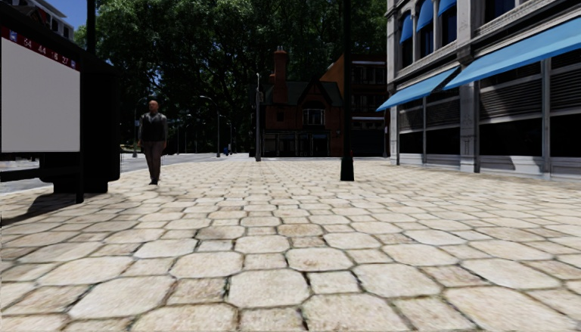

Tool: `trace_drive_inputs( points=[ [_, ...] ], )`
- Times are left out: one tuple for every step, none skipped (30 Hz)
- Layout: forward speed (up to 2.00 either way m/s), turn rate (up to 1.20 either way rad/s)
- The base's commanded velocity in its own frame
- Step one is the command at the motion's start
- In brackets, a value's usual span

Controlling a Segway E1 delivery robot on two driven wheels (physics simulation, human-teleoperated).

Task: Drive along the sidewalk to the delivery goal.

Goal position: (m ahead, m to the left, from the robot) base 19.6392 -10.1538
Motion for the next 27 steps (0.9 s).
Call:
trace_drive_inputs(
  points=[
    [2.0,0.0],
    [2.0,0.0],
    [2.0,0.0],
    [2.0,0.0],
    [2.0,0.0],
    [2.0,0.0],
    [2.0,0.0],
    [2.0,0.0],
    [2.0,0.0],
    [2.0,0.0],
    [2.0,0.0],
    [2.0,0.0],
    [2.0,0.0],
    [2.0,0.0],
    [2.0,0.0],
    [2.0,0.0],
    [2.0,0.0],
    [2.0,0.0],
    [2.0,0.0],
    [2.0,0.0],
    [2.0,0.0],
    [2.0,0.0],
    [2.0,0.0],
    [2.0,0.0],
    [2.0,0.0],
    [2.0,0.0],
    [2.0,0.0]
  ],
)
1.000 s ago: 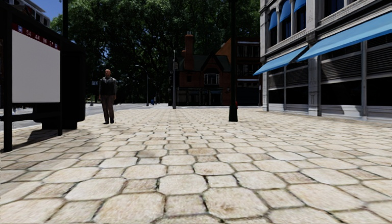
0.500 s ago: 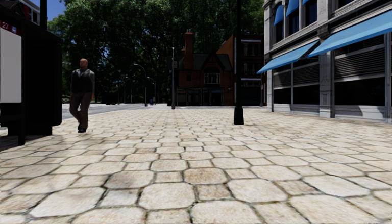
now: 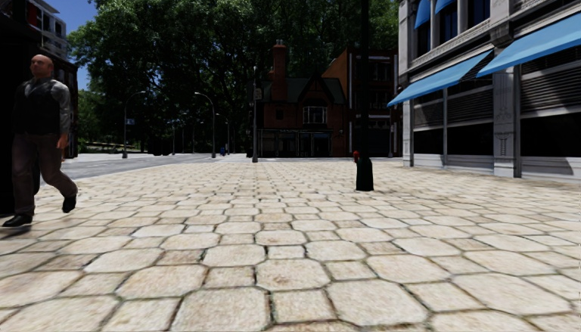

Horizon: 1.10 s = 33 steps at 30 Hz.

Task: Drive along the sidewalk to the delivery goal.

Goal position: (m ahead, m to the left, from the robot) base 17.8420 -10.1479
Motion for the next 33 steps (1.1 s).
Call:
trace_drive_inputs(
  points=[
    [2.0,0.0],
    [2.0,0.0],
    [2.0,0.0],
    [2.0,0.0],
    [2.0,0.0],
    [2.0,0.0],
    [2.0,0.0],
    [2.0,0.0],
    [2.0,0.0],
    [2.0,0.0],
    [2.0,0.0],
    [2.0,0.0],
    [2.0,0.0],
    [2.0,0.0],
    [2.0,0.0],
    [2.0,0.0],
    [2.0,0.0],
    [2.0,0.0],
    [2.0,0.0],
    [2.0,0.0],
    [2.0,0.0],
    [2.0,0.0],
    [2.0,0.0],
    [2.0,0.0],
    [2.0,0.0],
    [2.0,0.0],
    [2.0,0.0],
    [2.0,0.0],
    [2.0,0.0],
    [2.0,0.0],
    [2.0,0.0],
    [2.0,0.0],
    [2.0,0.0]
  ],
)
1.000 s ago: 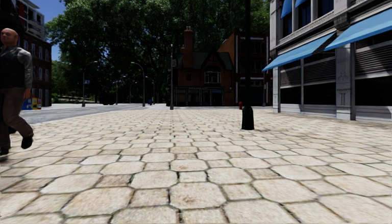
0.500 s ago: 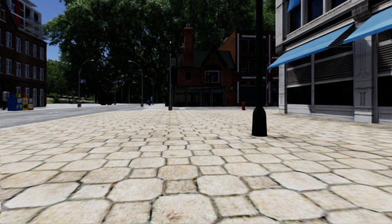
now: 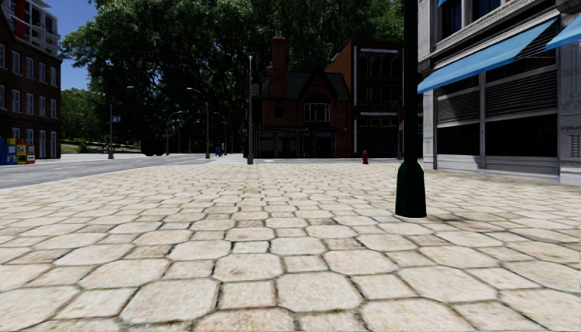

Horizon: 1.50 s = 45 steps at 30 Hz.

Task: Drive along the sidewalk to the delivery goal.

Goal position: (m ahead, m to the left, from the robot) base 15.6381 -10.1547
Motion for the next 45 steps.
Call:
trace_drive_inputs(
  points=[
    [2.0,0.0],
    [2.0,0.0],
    [2.0,0.0],
    [2.0,0.0],
    [2.0,0.0],
    [2.0,0.0],
    [2.0,0.0],
    [2.0,0.0],
    [2.0,0.0],
    [2.0,0.0],
    [2.0,0.0],
    [2.0,0.0],
    [2.0,0.0],
    [2.0,0.0],
    [2.0,0.0],
    [2.0,0.0],
    [2.0,0.0],
    [2.0,0.0],
    [2.0,0.0],
    [2.0,0.0],
    [2.0,0.0],
    [2.0,0.0],
    [2.0,0.0],
    [2.0,0.0],
    [2.0,0.0],
    [2.0,0.0],
    [2.0,0.0],
    [2.0,0.0],
    [2.0,0.0],
    [2.0,0.0],
    [2.0,0.0],
    [2.0,0.0],
    [2.0,0.0],
    [2.0,0.0],
    [2.0,0.0],
    [2.0,0.0],
    [2.0,0.0],
    [2.0,0.0],
    [2.0,0.0],
    [2.0,0.0],
    [2.0,0.0],
    [2.0,0.0],
    [2.0,0.0],
    [2.0,0.0],
    [2.0,0.0]
  ],
)
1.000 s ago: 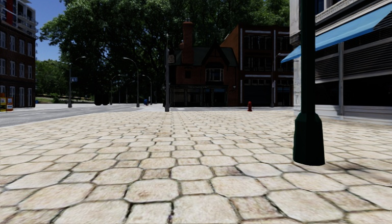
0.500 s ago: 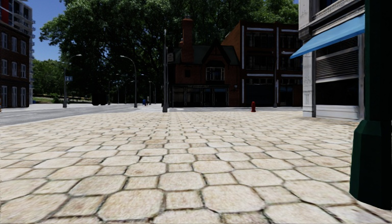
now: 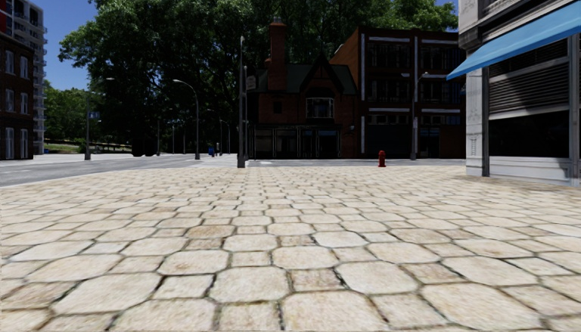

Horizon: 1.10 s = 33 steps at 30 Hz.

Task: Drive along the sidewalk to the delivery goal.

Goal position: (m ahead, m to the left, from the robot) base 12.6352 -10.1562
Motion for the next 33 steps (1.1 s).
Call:
trace_drive_inputs(
  points=[
    [2.0,0.0],
    [2.0,0.0],
    [2.0,0.0],
    [2.0,0.0],
    [2.0,0.0],
    [2.0,0.0],
    [2.0,0.0],
    [2.0,0.0],
    [2.0,0.0],
    [2.0,0.0],
    [2.0,0.0],
    [2.0,0.0],
    [2.0,0.0],
    [2.0,0.0],
    [2.0,0.0],
    [2.0,0.0],
    [2.0,0.0],
    [2.0,0.0],
    [2.0,0.0],
    [2.0,0.0],
    [2.0,0.0],
    [2.0,0.0],
    [2.0,0.0],
    [2.0,0.0],
    [2.0,0.0],
    [2.0,0.0],
    [2.0,0.0],
    [2.0,0.0],
    [2.0,0.0],
    [2.0,0.0],
    [2.0,0.0],
    [2.0,0.0],
    [2.0,0.0]
  ],
)
